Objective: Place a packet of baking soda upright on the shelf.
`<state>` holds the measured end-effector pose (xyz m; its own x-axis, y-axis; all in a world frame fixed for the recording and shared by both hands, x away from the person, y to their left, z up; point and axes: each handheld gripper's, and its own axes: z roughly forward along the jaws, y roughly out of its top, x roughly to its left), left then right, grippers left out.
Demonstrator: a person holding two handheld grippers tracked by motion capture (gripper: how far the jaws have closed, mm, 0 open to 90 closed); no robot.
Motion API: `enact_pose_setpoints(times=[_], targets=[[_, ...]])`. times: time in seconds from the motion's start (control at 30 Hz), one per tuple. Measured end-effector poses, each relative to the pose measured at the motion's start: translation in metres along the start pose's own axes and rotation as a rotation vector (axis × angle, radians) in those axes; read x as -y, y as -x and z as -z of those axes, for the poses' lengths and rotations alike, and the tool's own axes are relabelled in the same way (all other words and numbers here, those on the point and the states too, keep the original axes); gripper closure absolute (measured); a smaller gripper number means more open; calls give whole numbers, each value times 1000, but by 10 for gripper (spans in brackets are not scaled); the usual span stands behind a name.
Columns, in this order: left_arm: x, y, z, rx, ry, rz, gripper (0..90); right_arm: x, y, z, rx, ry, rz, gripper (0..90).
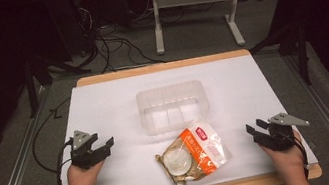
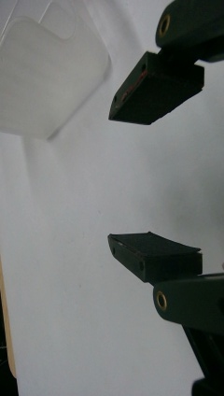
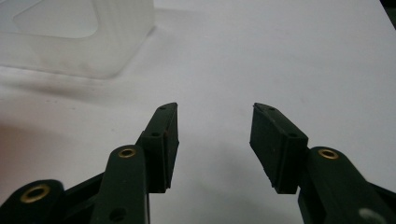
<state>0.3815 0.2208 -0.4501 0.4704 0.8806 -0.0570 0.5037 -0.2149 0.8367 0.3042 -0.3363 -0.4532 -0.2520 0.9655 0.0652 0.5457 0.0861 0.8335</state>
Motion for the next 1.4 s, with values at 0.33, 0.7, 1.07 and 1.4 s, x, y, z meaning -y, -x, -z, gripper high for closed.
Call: enact_pose_setpoints(times=[0.33, 0.7, 1.07, 1.4], targets=[[0, 4, 0, 17, -16, -28, 337, 0, -2, 1, -1, -9, -15, 494], [0, 7, -1, 27, -21, -47, 336, -2, -8, 6, -22, 33, 16, 494], [0, 12, -3, 33, -39, -86, 335, -5, -20, 11, -50, 62, 66, 473], [1, 14, -4, 37, -50, -98, 334, -10, -34, 20, -84, 100, 63, 429]])
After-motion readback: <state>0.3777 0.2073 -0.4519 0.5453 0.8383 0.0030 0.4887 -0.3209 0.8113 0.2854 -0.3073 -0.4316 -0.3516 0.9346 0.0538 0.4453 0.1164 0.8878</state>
